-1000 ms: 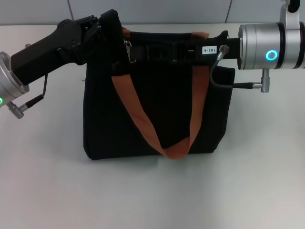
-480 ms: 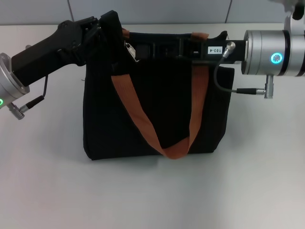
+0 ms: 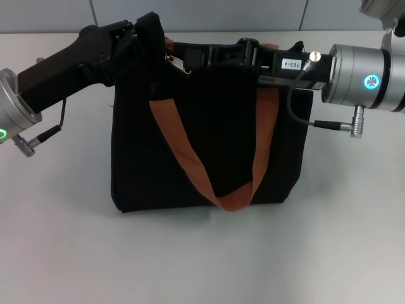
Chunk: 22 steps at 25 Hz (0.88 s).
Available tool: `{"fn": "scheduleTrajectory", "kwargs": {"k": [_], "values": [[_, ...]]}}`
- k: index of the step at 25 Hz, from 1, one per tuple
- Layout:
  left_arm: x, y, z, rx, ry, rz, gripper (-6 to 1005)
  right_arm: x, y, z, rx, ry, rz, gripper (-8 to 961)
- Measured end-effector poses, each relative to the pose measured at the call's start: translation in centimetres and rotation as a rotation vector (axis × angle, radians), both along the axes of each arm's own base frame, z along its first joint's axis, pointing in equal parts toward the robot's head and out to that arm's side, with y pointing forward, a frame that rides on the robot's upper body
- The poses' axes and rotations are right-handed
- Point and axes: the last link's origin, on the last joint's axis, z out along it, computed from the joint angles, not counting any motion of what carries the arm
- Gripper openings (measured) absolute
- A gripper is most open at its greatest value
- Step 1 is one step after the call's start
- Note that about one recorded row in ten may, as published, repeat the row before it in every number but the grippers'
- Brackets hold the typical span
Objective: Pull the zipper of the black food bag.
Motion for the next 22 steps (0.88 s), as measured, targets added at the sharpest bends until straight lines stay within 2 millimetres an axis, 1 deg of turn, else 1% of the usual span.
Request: {"fn": "scheduleTrajectory", "kwargs": {"k": [8,16,22], "values": [[0.06,0.00,-0.10,-0.002,-0.003,-0.001,22,0.22,0.15,-0.29,0.001,-0.008,-0.023,1],[0.08,0.01,0.04,0.003,-0.009,-0.002,22,0.14,0.79,-0.65,0.020,-0.081,-0.022,2],[0.07,0.01,0.19,0.003,-0.014,-0.001,22,0.20,0.56,0.19,0.069,-0.086,0.033,0]]}}
